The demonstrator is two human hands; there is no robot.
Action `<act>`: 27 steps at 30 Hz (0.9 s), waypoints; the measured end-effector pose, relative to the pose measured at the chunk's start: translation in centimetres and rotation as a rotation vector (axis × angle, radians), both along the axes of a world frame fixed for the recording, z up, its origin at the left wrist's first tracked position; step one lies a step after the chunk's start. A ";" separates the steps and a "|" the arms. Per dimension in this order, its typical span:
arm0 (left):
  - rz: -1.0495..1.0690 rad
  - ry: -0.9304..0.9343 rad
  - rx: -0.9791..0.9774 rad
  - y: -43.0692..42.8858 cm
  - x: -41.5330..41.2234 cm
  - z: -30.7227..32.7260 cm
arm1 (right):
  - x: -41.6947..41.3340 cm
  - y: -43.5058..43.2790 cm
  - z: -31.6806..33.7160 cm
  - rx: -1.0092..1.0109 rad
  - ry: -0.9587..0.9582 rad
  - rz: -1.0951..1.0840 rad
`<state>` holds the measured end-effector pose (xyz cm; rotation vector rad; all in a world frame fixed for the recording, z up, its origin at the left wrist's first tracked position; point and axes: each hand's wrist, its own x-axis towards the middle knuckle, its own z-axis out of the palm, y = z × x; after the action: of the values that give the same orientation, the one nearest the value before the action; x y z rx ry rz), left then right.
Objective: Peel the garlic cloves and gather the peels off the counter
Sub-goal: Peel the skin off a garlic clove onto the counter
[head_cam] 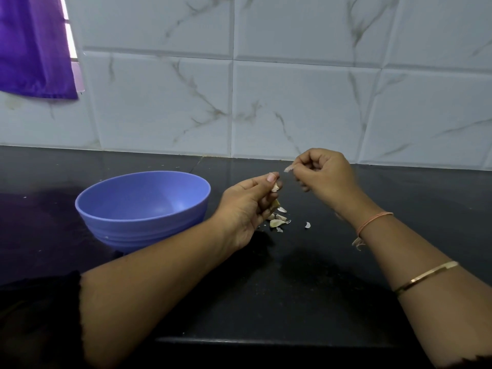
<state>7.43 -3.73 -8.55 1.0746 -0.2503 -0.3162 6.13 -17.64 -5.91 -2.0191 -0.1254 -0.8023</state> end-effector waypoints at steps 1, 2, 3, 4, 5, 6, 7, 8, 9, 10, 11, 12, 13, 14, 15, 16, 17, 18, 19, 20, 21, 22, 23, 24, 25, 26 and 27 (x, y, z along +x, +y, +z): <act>0.001 0.002 -0.007 0.0 0.0 0.0 | 0.0 -0.2 -0.1 -0.041 0.035 -0.022; 0.002 0.003 -0.014 0.1 0.0 0.0 | 0.0 -0.2 -0.1 -0.084 0.074 -0.031; 0.004 0.003 -0.018 0.1 0.1 0.0 | -0.1 -0.2 -0.1 -0.117 0.106 -0.034; 0.007 0.002 -0.019 0.2 0.1 0.0 | -0.2 -0.1 -0.1 -0.139 0.123 -0.036; 0.010 0.000 -0.019 0.2 0.2 0.0 | -0.3 0.0 0.0 -0.156 0.125 -0.038; 0.012 -0.001 -0.021 0.2 0.2 0.0 | -0.4 0.0 0.0 -0.169 0.122 -0.035; 0.015 -0.002 -0.024 0.1 0.2 0.0 | -0.5 0.0 0.0 -0.180 0.121 -0.024; 0.019 -0.001 -0.028 0.1 0.3 0.0 | -0.5 0.0 0.1 -0.187 0.124 -0.006; 0.025 0.000 -0.032 0.1 0.3 0.0 | -0.5 -0.1 0.1 -0.193 0.129 0.013; 0.031 0.001 -0.038 0.1 0.3 0.0 | -0.5 -0.1 0.0 -0.197 0.136 0.031; 0.036 0.002 -0.044 0.1 0.3 0.0 | -0.5 -0.1 0.0 -0.201 0.143 0.050; 0.042 0.004 -0.049 0.2 0.4 0.0 | -0.5 -0.1 0.0 -0.204 0.151 0.069; 0.048 0.005 -0.049 0.2 0.4 0.0 | -0.5 -0.1 0.0 -0.203 0.162 0.089; 0.056 0.005 -0.042 0.2 0.4 0.0 | -0.5 0.0 -0.1 -0.195 0.178 0.108; 0.064 0.004 -0.035 0.2 0.4 0.1 | -0.5 0.0 -0.1 -0.173 0.194 0.129; 0.074 0.004 -0.031 0.1 0.5 0.0 | -0.5 0.1 -0.2 -0.135 0.208 0.151; 0.083 0.003 -0.033 0.1 0.5 0.0 | -0.5 0.2 -0.2 -0.078 0.222 0.178; 0.091 0.000 -0.036 0.1 0.6 0.0 | -0.5 0.3 -0.1 -0.006 0.238 0.214; 0.096 -0.004 -0.042 0.1 0.6 0.0 | -0.6 0.5 -0.1 0.063 0.253 0.257; 0.099 -0.010 -0.048 0.2 0.6 0.0 | -0.7 0.6 0.0 0.112 0.262 0.296; 0.099 -0.017 -0.053 0.2 0.6 -0.1 | -0.8 0.7 -0.1 0.133 0.267 0.321; 0.097 -0.023 -0.057 0.2 0.6 -0.1 | -0.8 0.9 -0.1 0.132 0.270 0.335; 0.094 -0.027 -0.064 0.1 0.6 -0.1 | -0.8 1.0 -0.2 0.119 0.265 0.338; 0.091 -0.031 -0.074 0.1 0.6 0.0 | -0.8 1.2 -0.3 0.104 0.259 0.332; 0.089 -0.034 -0.079 0.1 0.6 0.0 | -0.7 1.3 -0.4 0.093 0.248 0.322; 0.091 -0.037 -0.072 0.1 0.5 0.0 | -0.7 1.4 -0.4 0.088 0.232 0.308; 0.093 -0.042 -0.051 0.1 0.5 -0.1 | -0.6 1.4 -0.4 0.081 0.208 0.291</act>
<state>7.95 -3.65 -8.61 1.0398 -0.2434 -0.2029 5.54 -16.25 -6.33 -1.9379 -0.2561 -0.4061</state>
